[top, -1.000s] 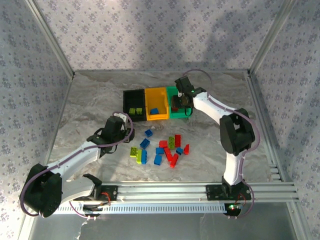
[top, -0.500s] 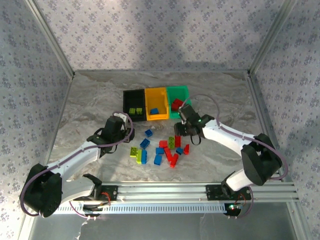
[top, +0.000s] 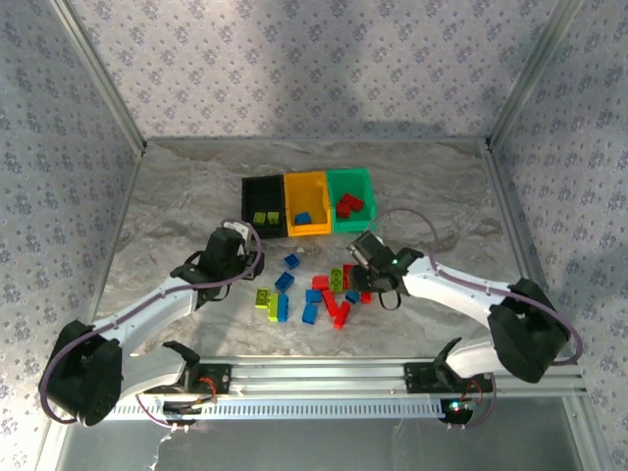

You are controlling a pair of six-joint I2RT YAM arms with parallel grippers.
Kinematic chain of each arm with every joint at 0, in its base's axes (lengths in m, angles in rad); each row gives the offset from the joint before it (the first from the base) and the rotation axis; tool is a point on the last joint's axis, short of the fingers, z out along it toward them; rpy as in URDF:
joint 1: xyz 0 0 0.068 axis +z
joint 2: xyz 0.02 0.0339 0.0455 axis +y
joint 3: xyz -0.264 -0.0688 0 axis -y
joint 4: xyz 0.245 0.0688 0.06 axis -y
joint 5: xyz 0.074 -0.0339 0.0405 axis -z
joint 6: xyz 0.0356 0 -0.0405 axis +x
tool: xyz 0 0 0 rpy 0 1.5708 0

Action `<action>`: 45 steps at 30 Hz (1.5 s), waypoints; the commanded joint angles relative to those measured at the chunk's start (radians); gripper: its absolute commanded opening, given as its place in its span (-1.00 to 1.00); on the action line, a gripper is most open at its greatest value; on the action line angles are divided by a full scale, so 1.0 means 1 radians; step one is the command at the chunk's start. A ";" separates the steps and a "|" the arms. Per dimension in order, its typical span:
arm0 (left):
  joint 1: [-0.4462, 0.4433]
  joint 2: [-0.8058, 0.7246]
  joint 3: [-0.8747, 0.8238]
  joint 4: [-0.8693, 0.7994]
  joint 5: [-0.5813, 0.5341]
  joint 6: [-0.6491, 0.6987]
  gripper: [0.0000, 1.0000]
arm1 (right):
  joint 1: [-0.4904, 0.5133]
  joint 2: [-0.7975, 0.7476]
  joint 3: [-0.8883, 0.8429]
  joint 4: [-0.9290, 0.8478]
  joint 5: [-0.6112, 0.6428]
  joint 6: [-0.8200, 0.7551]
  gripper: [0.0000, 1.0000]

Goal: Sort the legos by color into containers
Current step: Pick up the lego from the bottom-center of the table.

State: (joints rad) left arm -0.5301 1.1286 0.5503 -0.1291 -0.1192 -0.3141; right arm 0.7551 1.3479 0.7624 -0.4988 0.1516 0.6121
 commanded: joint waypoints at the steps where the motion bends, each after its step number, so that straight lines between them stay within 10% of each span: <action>1: 0.002 0.021 0.006 0.017 0.014 0.004 0.11 | 0.003 -0.030 -0.046 -0.059 0.039 0.078 0.05; 45: 0.002 0.045 0.020 0.011 0.024 0.003 0.12 | -0.009 0.002 0.014 -0.037 0.033 0.067 -0.48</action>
State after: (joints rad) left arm -0.5301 1.1671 0.5507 -0.1299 -0.1154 -0.3145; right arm 0.7620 1.3743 0.7124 -0.5243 0.1661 0.7097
